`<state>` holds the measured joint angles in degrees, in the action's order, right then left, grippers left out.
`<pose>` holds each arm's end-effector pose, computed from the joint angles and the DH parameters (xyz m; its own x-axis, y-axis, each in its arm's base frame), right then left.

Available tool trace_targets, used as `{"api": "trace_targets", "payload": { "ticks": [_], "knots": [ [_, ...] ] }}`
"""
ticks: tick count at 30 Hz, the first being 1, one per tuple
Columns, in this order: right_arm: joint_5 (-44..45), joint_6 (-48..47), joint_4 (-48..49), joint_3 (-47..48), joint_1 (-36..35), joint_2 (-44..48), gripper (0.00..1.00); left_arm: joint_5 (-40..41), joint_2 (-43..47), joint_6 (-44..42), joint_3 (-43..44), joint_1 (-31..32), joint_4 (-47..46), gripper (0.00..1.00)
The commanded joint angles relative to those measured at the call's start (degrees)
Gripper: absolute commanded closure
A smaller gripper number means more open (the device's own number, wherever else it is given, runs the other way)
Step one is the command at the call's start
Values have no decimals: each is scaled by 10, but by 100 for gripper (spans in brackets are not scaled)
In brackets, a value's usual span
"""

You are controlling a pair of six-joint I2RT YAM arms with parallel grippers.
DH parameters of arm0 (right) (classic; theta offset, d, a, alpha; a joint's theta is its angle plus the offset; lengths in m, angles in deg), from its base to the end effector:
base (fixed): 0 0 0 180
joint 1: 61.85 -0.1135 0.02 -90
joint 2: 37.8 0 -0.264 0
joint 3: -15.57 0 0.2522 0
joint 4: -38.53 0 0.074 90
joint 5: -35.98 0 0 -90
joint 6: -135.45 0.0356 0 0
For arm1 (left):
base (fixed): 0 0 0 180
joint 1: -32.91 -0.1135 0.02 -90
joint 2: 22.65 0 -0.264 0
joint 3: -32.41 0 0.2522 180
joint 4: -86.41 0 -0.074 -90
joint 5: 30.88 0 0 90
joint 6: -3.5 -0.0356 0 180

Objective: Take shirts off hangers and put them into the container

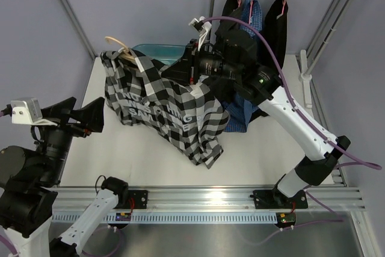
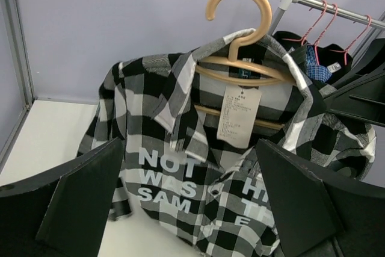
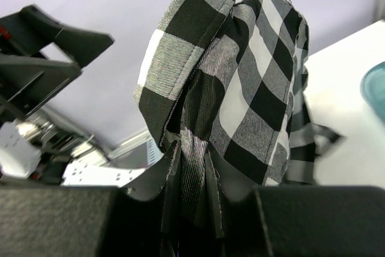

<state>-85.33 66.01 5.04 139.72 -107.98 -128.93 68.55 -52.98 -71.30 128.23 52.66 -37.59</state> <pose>0.2230 0.2587 0.5140 -0.3481 0.0708 -0.9348 -0.9119 0.2057 0.3552 0.0061 0.0040 0.4943 0.1022 -0.3115 -0.9447 0.2156 0.9341 -0.2847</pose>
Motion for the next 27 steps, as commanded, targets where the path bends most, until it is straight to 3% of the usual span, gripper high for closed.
{"api": "trace_targets", "payload": {
  "ticks": [1,6,12,17,27],
  "knots": [
    [43,-23,81,-28,-1,42,100,3,0,-9,10,2,-1,1],
    [42,-9,147,-195,-1,98,100,-45,-10,4,-14,2,-20,1],
    [41,15,218,-321,-1,136,100,-145,-58,45,-52,2,-78,1],
    [28,40,230,-337,-1,138,100,-190,-96,93,-101,2,-141,5],
    [15,75,247,-341,0,128,100,-164,-113,127,-168,9,-211,21]
  ]
}}
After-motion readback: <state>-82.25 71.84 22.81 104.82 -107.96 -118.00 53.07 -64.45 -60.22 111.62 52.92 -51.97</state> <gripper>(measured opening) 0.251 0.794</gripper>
